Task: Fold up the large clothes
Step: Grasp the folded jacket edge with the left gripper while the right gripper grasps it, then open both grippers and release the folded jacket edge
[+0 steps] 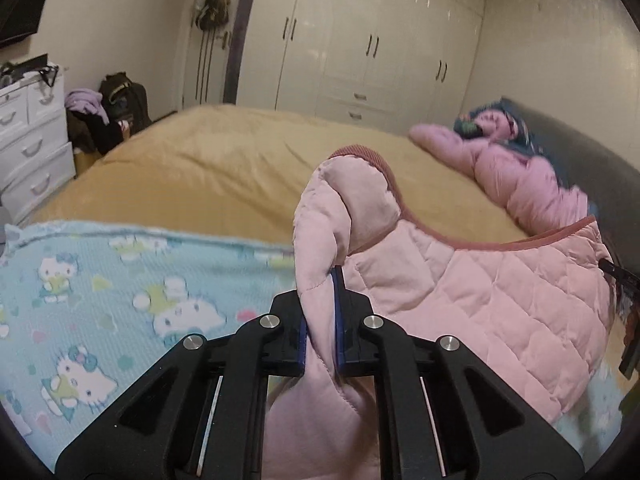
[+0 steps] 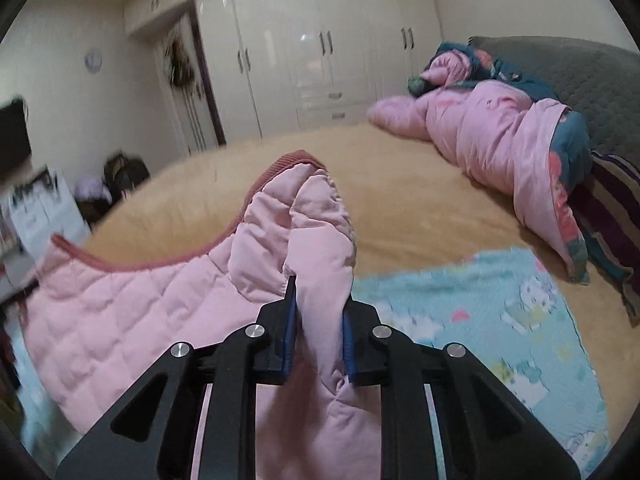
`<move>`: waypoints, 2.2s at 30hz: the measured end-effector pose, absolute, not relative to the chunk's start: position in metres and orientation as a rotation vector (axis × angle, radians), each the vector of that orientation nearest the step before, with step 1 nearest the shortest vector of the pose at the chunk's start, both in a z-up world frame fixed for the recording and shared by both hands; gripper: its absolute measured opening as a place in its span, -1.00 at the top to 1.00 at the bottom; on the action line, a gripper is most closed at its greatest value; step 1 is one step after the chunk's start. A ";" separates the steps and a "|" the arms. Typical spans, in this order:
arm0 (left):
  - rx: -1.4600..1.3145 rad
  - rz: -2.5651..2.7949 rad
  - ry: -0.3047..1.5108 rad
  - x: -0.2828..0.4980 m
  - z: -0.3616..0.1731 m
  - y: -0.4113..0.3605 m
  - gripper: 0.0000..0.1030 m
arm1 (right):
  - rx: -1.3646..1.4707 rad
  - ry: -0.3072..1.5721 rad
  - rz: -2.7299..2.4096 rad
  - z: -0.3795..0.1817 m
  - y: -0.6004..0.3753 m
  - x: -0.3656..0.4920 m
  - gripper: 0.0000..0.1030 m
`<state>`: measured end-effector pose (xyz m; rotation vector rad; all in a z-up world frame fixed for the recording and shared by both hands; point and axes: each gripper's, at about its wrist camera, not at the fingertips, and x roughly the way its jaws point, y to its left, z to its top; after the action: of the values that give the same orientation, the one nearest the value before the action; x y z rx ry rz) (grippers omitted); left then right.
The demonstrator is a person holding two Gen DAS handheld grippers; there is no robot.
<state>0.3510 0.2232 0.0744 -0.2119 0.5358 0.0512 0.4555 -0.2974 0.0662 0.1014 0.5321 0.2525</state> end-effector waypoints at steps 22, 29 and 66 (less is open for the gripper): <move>-0.145 0.173 0.698 0.445 0.011 0.226 0.92 | 0.062 0.678 0.107 0.001 -0.283 0.534 0.66; -0.147 0.178 0.739 0.448 -0.009 0.229 0.91 | 0.069 0.767 0.078 -0.037 -0.287 0.540 0.64; -0.144 0.224 0.809 0.428 -0.020 0.224 -0.20 | 0.049 0.866 -0.005 -0.051 -0.310 0.502 -0.80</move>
<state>0.4281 0.2242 -0.0205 -0.1438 0.8092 0.2239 0.5017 -0.3101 -0.0512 0.0491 0.8662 -0.0049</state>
